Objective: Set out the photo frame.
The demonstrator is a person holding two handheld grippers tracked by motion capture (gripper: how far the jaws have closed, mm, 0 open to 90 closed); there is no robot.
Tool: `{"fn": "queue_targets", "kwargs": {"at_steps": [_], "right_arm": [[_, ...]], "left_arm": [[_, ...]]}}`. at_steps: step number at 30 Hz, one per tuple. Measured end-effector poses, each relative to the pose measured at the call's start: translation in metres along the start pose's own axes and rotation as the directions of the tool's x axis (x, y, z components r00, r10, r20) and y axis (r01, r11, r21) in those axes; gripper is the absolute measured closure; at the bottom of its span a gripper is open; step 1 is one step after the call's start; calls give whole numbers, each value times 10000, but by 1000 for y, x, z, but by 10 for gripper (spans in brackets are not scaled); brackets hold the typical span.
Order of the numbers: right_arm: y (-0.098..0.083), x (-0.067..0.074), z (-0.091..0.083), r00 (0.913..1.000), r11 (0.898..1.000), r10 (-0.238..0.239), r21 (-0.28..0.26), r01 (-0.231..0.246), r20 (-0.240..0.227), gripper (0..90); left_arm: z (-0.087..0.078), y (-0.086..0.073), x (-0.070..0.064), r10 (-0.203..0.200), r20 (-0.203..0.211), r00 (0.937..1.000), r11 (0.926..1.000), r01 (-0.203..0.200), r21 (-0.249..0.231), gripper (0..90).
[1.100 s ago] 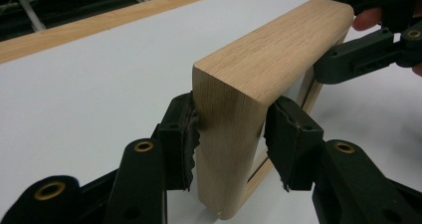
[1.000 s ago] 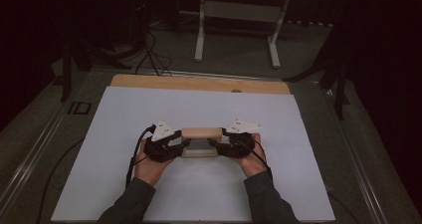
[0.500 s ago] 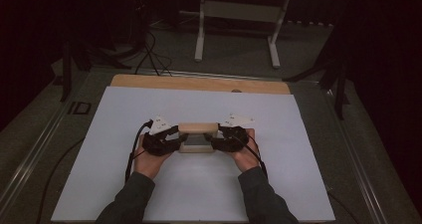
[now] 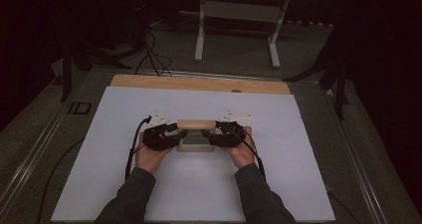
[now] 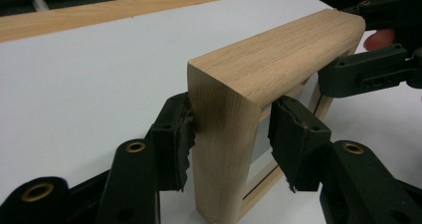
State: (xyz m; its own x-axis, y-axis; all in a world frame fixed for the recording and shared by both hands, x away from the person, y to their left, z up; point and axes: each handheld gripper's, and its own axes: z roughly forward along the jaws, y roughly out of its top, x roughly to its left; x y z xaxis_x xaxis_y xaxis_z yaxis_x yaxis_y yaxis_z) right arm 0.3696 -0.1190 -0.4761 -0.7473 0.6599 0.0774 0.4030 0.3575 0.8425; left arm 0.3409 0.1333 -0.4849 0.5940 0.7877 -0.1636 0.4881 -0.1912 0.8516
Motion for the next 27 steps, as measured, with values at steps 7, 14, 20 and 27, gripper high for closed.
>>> {"fn": "queue_targets", "kwargs": {"at_steps": [7,14,20,27], "right_arm": [[-2,-4,3,9995,9995,316,-48,-317,-84,419],[-4,-6,6,9990,9989,445,135,-445,-2,413],[-6,-8,9,9987,9984,511,245,-511,19,408],[-10,-9,13,9984,9976,566,404,-566,6,399]], "left_arm": [[7,-1,2,-140,-25,9999,9999,140,-72,492],[13,-2,4,-260,-125,9996,9996,258,-104,478],[19,-4,5,-258,-65,9996,9996,259,124,460],[21,-7,5,-177,25,9998,9993,176,336,445]]}}
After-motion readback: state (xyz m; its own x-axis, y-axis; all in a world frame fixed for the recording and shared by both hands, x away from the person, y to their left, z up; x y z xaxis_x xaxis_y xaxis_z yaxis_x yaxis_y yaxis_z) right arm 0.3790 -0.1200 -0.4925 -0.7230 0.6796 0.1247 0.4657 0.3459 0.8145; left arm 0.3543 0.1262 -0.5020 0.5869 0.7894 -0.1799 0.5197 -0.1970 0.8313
